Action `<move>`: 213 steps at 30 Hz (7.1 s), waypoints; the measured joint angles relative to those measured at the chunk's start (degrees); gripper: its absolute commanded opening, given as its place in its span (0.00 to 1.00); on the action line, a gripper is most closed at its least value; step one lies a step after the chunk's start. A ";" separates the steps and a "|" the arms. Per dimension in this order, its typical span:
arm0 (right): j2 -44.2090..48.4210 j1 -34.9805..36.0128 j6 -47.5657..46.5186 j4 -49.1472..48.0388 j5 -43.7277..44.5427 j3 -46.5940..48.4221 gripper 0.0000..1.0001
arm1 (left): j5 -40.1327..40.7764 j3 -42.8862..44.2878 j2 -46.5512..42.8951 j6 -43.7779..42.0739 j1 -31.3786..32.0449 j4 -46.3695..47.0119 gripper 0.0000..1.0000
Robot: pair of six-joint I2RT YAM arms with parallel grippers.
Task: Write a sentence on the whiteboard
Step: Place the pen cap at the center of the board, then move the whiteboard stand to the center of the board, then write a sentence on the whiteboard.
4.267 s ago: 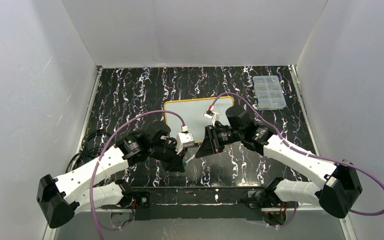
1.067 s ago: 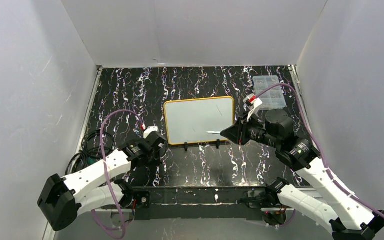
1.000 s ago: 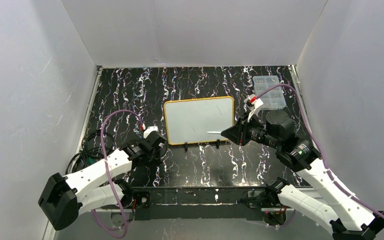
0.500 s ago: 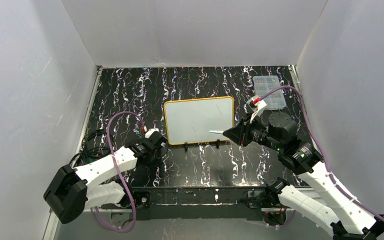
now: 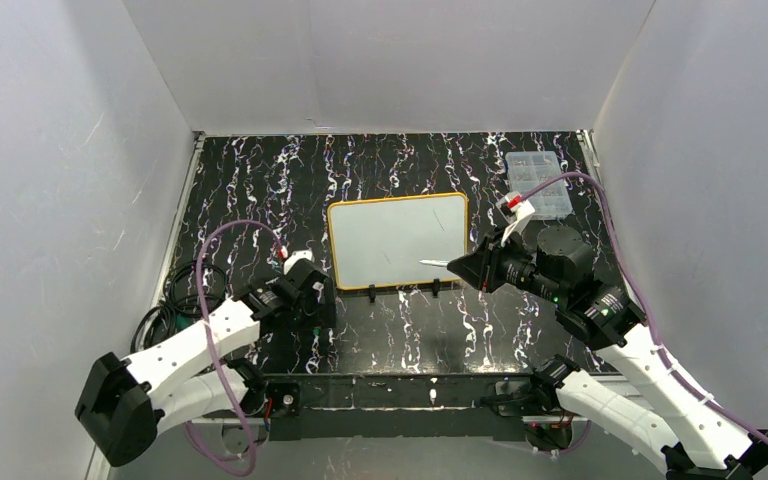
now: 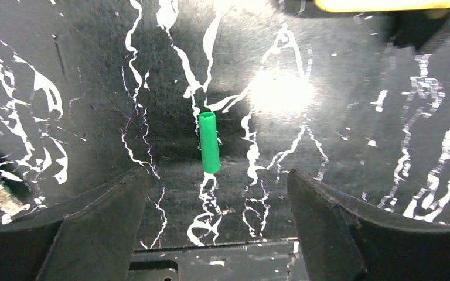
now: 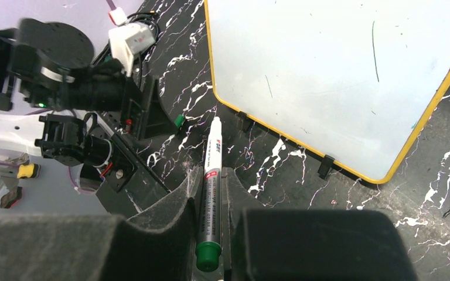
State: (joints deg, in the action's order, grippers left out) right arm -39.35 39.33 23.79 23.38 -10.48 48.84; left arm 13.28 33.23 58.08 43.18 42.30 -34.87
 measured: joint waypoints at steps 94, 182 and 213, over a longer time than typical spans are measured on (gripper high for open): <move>-4.17 9.99 3.50 -14.49 27.28 -2.91 0.01 | 8.83 11.43 29.59 6.12 11.85 27.04 0.32; -8.74 17.62 1.46 -21.07 23.34 -2.40 0.01 | -47.17 31.58 11.19 -42.01 -20.59 1.22 0.75; -26.08 28.22 -1.84 -37.22 38.91 -4.48 0.01 | -61.61 28.35 23.32 -45.72 -28.04 10.86 0.24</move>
State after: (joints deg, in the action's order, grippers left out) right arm -65.43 67.55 21.96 -13.85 28.42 44.36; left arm -48.34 61.58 81.41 -2.55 14.26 -24.01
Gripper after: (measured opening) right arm 0.219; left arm 0.288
